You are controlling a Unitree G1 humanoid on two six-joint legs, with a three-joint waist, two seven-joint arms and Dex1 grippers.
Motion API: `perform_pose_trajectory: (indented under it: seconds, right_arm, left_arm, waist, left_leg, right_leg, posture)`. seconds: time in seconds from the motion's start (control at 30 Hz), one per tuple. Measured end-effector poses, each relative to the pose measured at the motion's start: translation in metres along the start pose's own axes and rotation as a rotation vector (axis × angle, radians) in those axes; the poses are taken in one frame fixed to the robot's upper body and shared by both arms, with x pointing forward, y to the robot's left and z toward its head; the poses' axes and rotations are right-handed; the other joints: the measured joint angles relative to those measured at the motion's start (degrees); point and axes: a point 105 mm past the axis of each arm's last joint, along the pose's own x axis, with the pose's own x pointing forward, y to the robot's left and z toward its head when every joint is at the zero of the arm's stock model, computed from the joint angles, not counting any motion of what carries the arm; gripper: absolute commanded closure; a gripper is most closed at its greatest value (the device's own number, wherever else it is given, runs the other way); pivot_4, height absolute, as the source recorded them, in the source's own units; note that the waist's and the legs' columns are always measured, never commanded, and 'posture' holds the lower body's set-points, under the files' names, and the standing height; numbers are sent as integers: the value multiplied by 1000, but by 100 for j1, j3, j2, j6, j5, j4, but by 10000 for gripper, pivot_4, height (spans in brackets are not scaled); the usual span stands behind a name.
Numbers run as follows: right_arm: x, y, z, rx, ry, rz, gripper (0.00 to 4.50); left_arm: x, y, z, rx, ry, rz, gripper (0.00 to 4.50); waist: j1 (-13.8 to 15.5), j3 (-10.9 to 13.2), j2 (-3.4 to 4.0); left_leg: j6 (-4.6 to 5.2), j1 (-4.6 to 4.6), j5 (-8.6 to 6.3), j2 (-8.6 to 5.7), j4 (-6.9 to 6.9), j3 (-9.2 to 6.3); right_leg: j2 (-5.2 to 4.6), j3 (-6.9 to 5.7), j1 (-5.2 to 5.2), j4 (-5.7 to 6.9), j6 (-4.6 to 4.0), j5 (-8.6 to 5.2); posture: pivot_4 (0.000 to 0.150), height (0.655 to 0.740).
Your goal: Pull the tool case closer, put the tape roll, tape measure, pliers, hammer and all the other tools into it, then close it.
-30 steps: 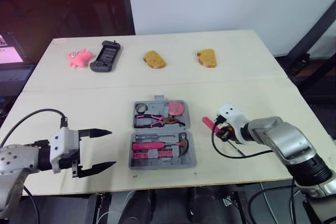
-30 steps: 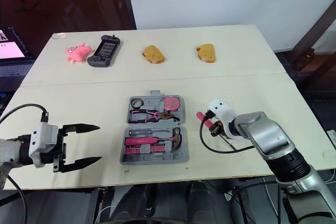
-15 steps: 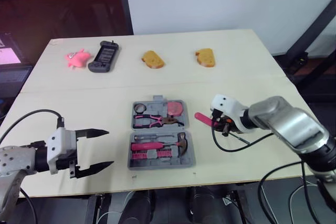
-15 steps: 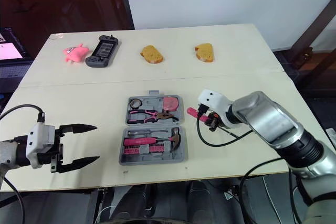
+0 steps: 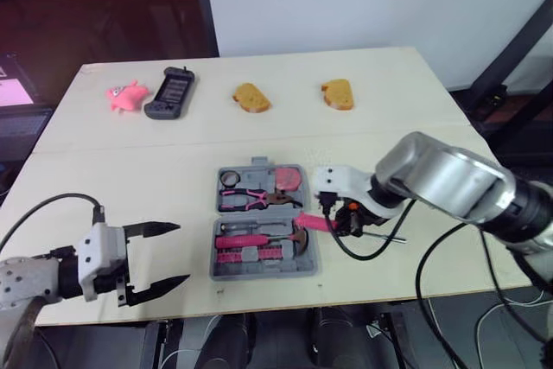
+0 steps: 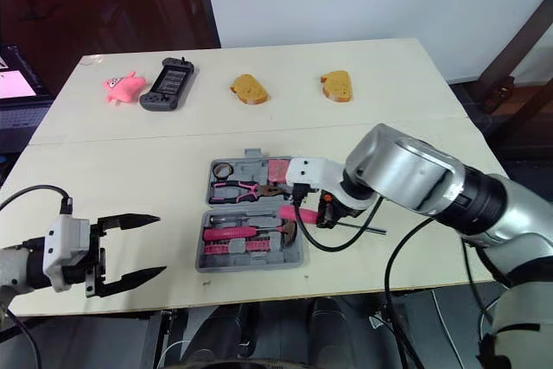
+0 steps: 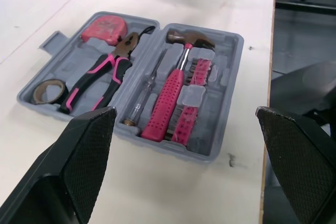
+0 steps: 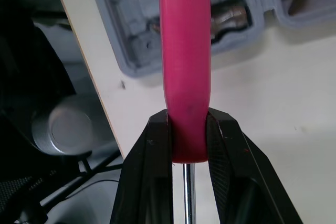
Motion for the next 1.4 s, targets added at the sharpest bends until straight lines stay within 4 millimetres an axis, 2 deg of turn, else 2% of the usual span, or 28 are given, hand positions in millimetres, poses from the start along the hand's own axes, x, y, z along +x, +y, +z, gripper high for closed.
perform_pose_trajectory:
  seconds: [0.13,0.33,0.57,0.77,1.03,1.4]
  right_arm:
    - [15,-36,-26,211,-59,-97,41020]
    - [41,-63,-57,415,-90,-185,41020]
    - [48,-83,-65,505,-162,-318,41020]
    - [48,-80,-65,504,-180,-343,11773]
    - [45,-72,-78,461,-104,-345,11773]
    - [47,-77,-70,429,-141,-347,11773]
  left_arm:
    - [-1,-2,0,-7,8,14,0]
    - [1,2,5,4,7,19,0]
    - [3,9,11,27,9,12,0]
    - [4,12,13,31,6,6,0]
    - [5,17,15,39,-3,4,0]
    - [9,13,11,20,3,-13,0]
  waist:
    - [86,0,-1]
    - [68,1,2]
    - [-9,-1,-1]
    - [-3,-1,-1]
    - [-16,-1,0]
    - [-15,-1,0]
  left_leg:
    - [0,-1,0,-10,1,4]
    - [0,-1,1,-8,-3,9]
    - [0,1,1,-9,-4,7]
    - [0,5,1,-8,2,4]
    - [1,5,1,-8,0,3]
    - [1,5,1,-7,-2,3]
  right_leg:
    - [-6,4,4,-4,-1,0]
    - [2,5,-7,5,-2,2]
    - [4,4,-1,5,0,4]
    - [4,4,10,4,0,3]
    - [3,4,9,3,0,3]
    - [4,3,8,3,0,3]
  posture:
    - [1500,7400]
    - [1500,7400]
    - [1500,7400]
    - [1500,7400]
    - [1500,7400]
    - [1500,7400]
